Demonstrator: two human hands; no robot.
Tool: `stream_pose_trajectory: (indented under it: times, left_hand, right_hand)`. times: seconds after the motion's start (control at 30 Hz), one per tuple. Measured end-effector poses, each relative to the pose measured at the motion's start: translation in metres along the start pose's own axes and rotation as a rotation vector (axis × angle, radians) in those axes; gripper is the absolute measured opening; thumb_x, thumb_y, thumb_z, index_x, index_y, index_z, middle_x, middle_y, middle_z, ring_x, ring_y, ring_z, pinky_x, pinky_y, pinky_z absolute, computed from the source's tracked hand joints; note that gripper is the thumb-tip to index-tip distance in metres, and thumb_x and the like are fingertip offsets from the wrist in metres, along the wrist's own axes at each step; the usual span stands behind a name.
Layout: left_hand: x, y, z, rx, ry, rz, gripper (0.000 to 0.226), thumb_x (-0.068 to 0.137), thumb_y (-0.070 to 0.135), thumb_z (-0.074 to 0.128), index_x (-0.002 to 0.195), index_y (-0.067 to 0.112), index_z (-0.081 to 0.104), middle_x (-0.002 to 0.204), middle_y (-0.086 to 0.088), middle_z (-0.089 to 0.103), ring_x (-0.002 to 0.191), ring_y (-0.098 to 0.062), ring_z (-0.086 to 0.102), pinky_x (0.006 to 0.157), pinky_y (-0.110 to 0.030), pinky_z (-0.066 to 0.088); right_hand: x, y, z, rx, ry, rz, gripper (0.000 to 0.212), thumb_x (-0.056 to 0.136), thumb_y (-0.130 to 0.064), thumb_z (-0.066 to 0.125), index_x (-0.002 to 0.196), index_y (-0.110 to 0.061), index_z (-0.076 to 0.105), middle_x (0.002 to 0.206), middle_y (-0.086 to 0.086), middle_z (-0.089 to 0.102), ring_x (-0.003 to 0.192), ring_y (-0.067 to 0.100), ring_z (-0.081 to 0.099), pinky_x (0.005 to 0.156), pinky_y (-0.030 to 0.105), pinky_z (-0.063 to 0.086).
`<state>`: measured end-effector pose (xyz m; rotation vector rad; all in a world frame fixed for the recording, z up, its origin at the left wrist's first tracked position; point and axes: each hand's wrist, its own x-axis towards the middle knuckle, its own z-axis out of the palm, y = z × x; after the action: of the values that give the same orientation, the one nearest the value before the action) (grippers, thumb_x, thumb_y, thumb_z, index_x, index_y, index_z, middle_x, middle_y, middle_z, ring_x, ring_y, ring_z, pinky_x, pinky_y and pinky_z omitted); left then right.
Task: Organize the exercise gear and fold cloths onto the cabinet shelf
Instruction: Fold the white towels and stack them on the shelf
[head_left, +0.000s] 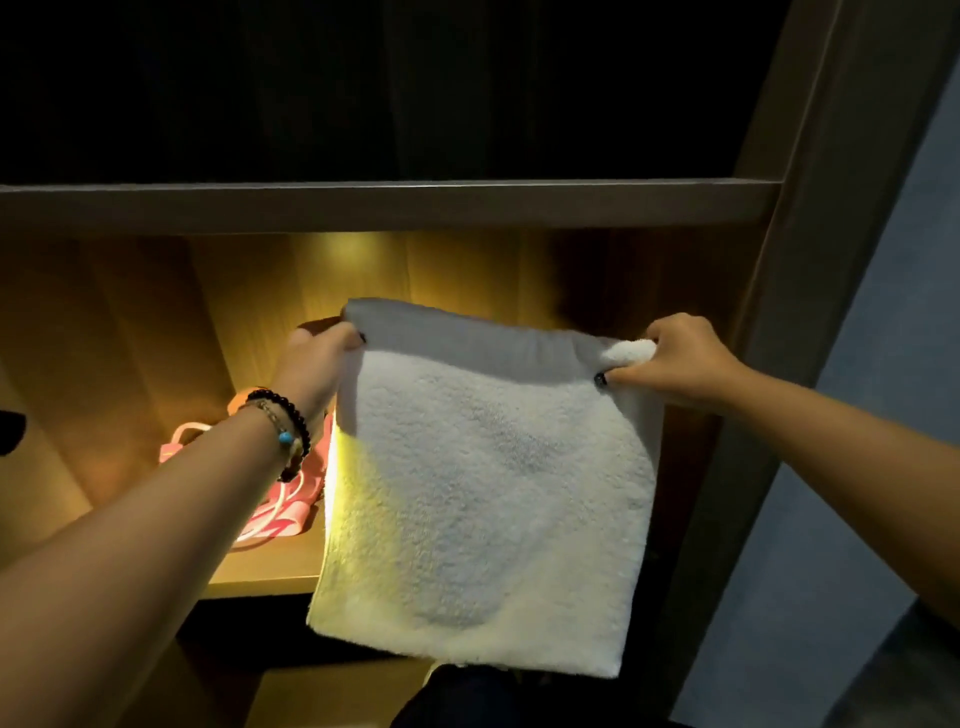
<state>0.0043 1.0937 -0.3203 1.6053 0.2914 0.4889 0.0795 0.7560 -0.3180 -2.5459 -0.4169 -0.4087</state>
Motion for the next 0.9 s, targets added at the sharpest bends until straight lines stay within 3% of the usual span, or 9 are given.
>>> stream_pose_trajectory:
  times: [0.13, 0.2, 0.3, 0.4, 0.5, 0.57, 0.73, 0.83, 0.9]
  left_hand:
    - [0.012, 0.018, 0.007, -0.063, 0.089, 0.069, 0.014, 0.086, 0.013, 0.053, 0.098, 0.007, 0.058, 0.086, -0.006, 0.055, 0.072, -0.017, 0.053, 0.064, -0.029, 0.042]
    - [0.003, 0.022, 0.001, -0.086, 0.078, 0.091, 0.008, 0.084, 0.004, 0.048, 0.087, 0.007, 0.055, 0.086, -0.005, 0.052, 0.073, -0.014, 0.05, 0.067, -0.03, 0.042]
    - [-0.026, 0.009, -0.013, -0.113, 0.048, 0.128, 0.027, 0.069, -0.012, 0.041, 0.077, 0.007, 0.058, 0.093, -0.007, 0.056, 0.088, -0.02, 0.05, 0.078, -0.035, 0.044]
    - [-0.052, -0.009, -0.021, -0.101, -0.005, 0.152, 0.042, 0.064, -0.016, 0.034, 0.091, 0.0, 0.062, 0.103, -0.012, 0.062, 0.1, -0.025, 0.051, 0.082, -0.034, 0.045]
    - [-0.071, -0.01, -0.019, -0.109, 0.007, 0.177, 0.045, 0.069, -0.018, 0.031, 0.1, 0.001, 0.058, 0.096, -0.006, 0.06, 0.096, -0.023, 0.054, 0.083, -0.034, 0.048]
    - [-0.081, -0.004, -0.021, -0.125, 0.024, 0.191, 0.044, 0.073, -0.015, 0.029, 0.098, 0.006, 0.058, 0.095, -0.004, 0.06, 0.092, -0.02, 0.054, 0.079, -0.033, 0.049]
    - [-0.088, 0.019, -0.028, -0.08, 0.123, 0.257, 0.028, 0.078, -0.008, 0.029, 0.087, 0.004, 0.053, 0.092, -0.013, 0.053, 0.089, -0.027, 0.047, 0.081, -0.047, 0.044]
    - [-0.09, 0.029, -0.034, -0.082, 0.162, 0.283, 0.027, 0.084, 0.0, 0.03, 0.094, 0.008, 0.053, 0.093, -0.014, 0.049, 0.087, -0.026, 0.045, 0.076, -0.042, 0.039]
    - [-0.091, 0.034, -0.039, -0.092, 0.198, 0.319, 0.022, 0.078, 0.004, 0.032, 0.086, 0.007, 0.053, 0.085, -0.013, 0.047, 0.079, -0.024, 0.044, 0.071, -0.04, 0.036]
  right_hand:
    - [0.009, -0.011, -0.017, 0.024, 0.233, -0.092, 0.037, 0.069, -0.027, 0.084, 0.067, -0.012, 0.05, 0.07, 0.002, 0.051, 0.062, 0.014, 0.046, 0.051, 0.027, 0.035]
    - [-0.001, -0.017, -0.027, 0.096, 0.292, -0.187, 0.038, 0.067, -0.022, 0.083, 0.093, -0.01, 0.057, 0.09, 0.002, 0.056, 0.08, 0.017, 0.052, 0.065, 0.027, 0.039]
    - [-0.036, -0.018, -0.03, 0.073, 0.246, -0.318, 0.063, 0.068, -0.012, 0.081, 0.126, -0.012, 0.056, 0.105, 0.0, 0.053, 0.095, 0.018, 0.053, 0.078, 0.028, 0.042]
    - [-0.073, -0.015, -0.021, 0.043, 0.246, -0.317, 0.047, 0.07, -0.016, 0.083, 0.114, -0.012, 0.067, 0.098, 0.0, 0.054, 0.091, 0.022, 0.054, 0.074, 0.036, 0.048]
    - [-0.087, -0.019, -0.023, 0.047, 0.241, -0.256, 0.037, 0.072, -0.017, 0.082, 0.107, -0.013, 0.069, 0.097, 0.0, 0.053, 0.091, 0.019, 0.052, 0.069, 0.025, 0.044]
    - [-0.093, -0.025, -0.031, 0.045, 0.26, -0.259, 0.033, 0.074, -0.014, 0.08, 0.106, -0.012, 0.069, 0.101, 0.001, 0.055, 0.091, 0.017, 0.052, 0.068, 0.019, 0.041]
    - [-0.108, -0.037, -0.055, 0.078, 0.174, -0.246, 0.029, 0.077, -0.02, 0.078, 0.105, -0.017, 0.069, 0.1, 0.001, 0.067, 0.092, 0.019, 0.062, 0.071, 0.027, 0.05]
    - [-0.115, -0.045, -0.068, 0.164, 0.173, -0.241, 0.033, 0.071, -0.026, 0.082, 0.101, -0.023, 0.067, 0.097, -0.005, 0.066, 0.09, 0.013, 0.061, 0.072, 0.031, 0.056]
    - [-0.117, -0.052, -0.076, 0.245, 0.211, -0.209, 0.041, 0.066, -0.031, 0.085, 0.102, -0.026, 0.065, 0.1, -0.007, 0.063, 0.091, 0.011, 0.06, 0.07, 0.027, 0.055]
